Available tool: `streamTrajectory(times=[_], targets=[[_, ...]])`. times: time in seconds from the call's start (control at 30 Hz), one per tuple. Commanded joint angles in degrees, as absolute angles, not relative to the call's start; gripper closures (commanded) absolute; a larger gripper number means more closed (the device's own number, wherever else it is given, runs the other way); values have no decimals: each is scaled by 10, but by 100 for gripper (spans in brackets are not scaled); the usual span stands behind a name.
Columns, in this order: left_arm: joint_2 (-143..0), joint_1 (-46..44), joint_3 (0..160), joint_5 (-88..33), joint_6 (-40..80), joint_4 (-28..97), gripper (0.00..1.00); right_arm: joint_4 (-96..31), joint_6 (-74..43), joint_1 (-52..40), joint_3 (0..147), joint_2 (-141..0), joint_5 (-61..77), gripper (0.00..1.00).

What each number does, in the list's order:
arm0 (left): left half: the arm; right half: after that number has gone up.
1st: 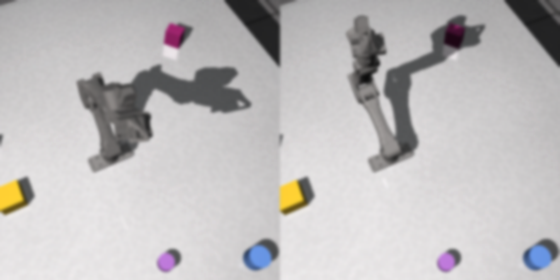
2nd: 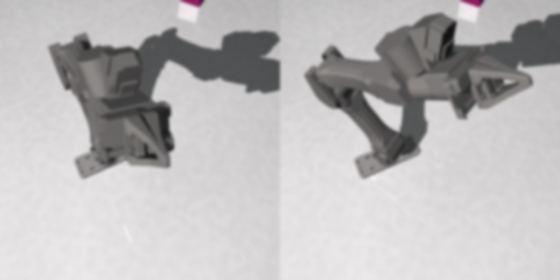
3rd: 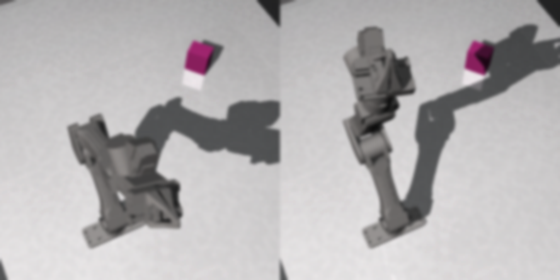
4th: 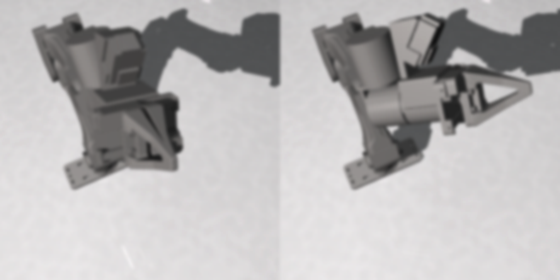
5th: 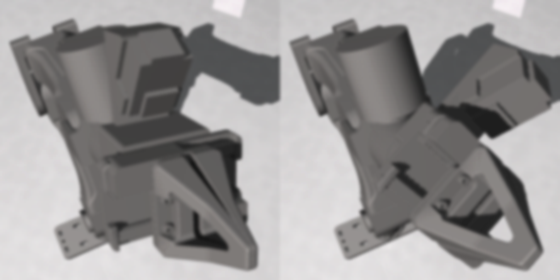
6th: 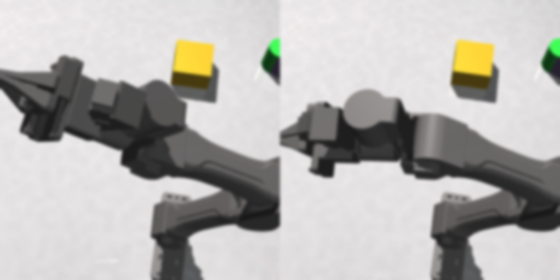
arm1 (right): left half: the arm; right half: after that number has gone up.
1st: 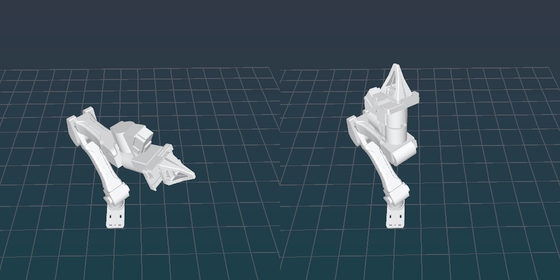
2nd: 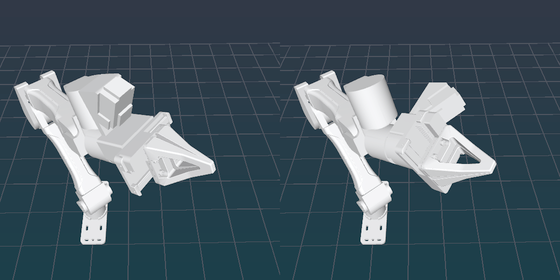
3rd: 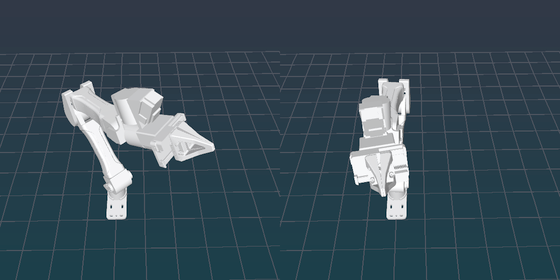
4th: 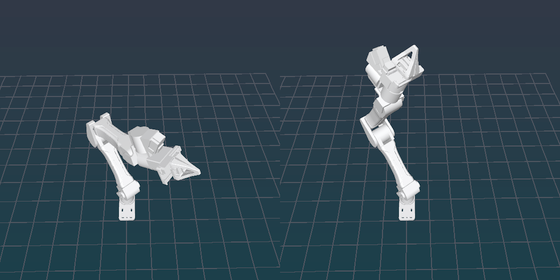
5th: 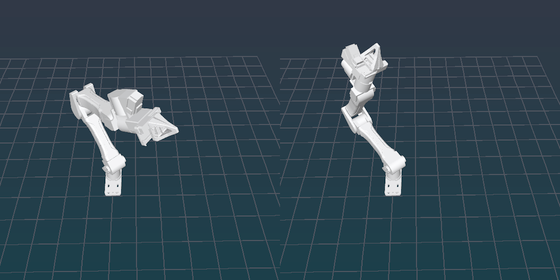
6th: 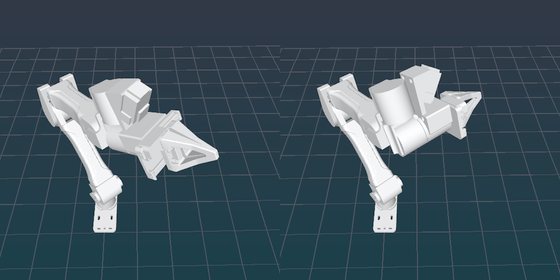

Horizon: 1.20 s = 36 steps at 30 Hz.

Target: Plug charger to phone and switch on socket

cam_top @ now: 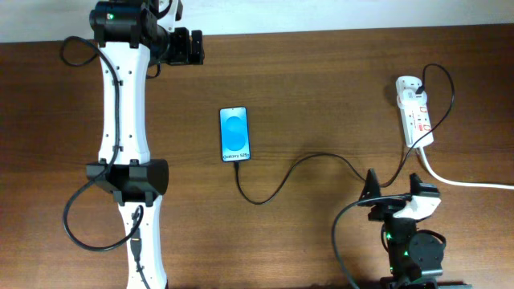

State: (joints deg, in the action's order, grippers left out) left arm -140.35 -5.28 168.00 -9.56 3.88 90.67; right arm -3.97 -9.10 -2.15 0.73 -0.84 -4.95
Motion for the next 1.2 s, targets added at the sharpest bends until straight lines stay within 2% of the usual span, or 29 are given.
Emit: streamTrajectory(times=[0.0, 0.57, 0.67, 0.77, 0.87, 1.1, 1.17], targets=[[-1392, -50, 1687, -91, 36, 906, 0, -46, -21, -23, 3, -2, -19, 2], [-1392, -51, 1687, -91, 35, 906, 1, -46, -21, -22, 3, -2, -19, 2], [-1392, -53, 1684, -33, 34, 921, 1, -46, -21, -22, 3, -2, -19, 2], [-1368, -52, 1645, -31, 33, 926, 1, -46, -21, -22, 3, -2, -19, 2], [-1284, -51, 1512, -18, 34, 891, 1, -46, -21, -22, 3, -2, -19, 2], [-942, -51, 1027, 6, 31, 555, 1, -46, -21, -22, 3, -2, -19, 2], [-882, -51, 946, 18, 30, 511, 1, -46, -21, -22, 3, -2, -19, 2]])
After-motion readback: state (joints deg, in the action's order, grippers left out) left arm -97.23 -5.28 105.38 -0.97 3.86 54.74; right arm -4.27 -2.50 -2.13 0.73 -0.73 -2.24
